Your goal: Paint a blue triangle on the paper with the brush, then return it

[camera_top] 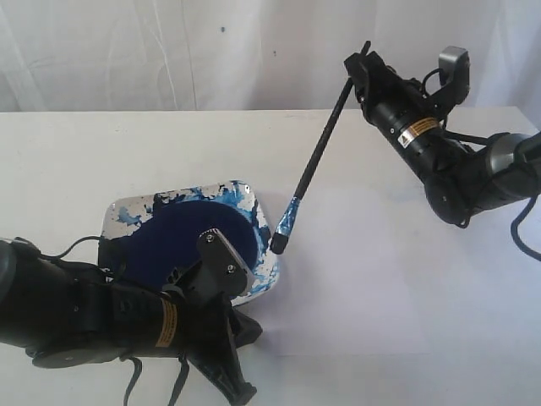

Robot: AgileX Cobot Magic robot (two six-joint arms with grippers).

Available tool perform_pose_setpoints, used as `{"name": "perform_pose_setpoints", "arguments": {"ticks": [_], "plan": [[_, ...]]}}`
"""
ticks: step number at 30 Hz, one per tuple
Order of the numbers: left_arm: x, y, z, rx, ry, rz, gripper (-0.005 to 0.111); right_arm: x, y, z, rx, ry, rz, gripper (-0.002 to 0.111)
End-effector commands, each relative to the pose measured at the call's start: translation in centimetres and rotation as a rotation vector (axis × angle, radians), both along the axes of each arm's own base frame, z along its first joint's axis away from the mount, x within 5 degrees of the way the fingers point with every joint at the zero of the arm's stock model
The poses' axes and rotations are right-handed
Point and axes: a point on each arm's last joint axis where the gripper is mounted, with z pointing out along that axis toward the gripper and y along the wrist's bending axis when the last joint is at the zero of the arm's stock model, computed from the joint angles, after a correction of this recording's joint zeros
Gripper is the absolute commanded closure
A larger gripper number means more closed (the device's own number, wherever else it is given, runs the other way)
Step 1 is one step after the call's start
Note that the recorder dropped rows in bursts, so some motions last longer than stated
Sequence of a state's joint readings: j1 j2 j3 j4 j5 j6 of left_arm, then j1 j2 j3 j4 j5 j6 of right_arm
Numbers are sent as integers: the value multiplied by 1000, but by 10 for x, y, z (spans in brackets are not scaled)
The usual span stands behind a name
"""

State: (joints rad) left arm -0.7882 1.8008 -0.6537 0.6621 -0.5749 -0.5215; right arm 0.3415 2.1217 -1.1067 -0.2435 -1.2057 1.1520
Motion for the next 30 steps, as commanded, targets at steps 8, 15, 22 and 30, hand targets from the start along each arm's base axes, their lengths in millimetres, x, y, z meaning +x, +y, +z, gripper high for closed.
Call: {"name": "perform_pose_setpoints", "arguments": {"ticks": [8, 15, 22, 30], "plan": [[-1, 2, -3, 25, 14, 11, 107, -6, -4, -3, 90, 68, 22, 108], [-1, 2, -3, 25, 14, 11, 107, -11, -3, -10, 74, 92, 38, 108], [-1, 1, -2, 16, 11, 9, 107, -17, 7, -15, 82, 114, 37, 108], [-1, 1, -2, 14, 11, 8, 107, -19, 10, -17, 19, 78, 10, 108]]}}
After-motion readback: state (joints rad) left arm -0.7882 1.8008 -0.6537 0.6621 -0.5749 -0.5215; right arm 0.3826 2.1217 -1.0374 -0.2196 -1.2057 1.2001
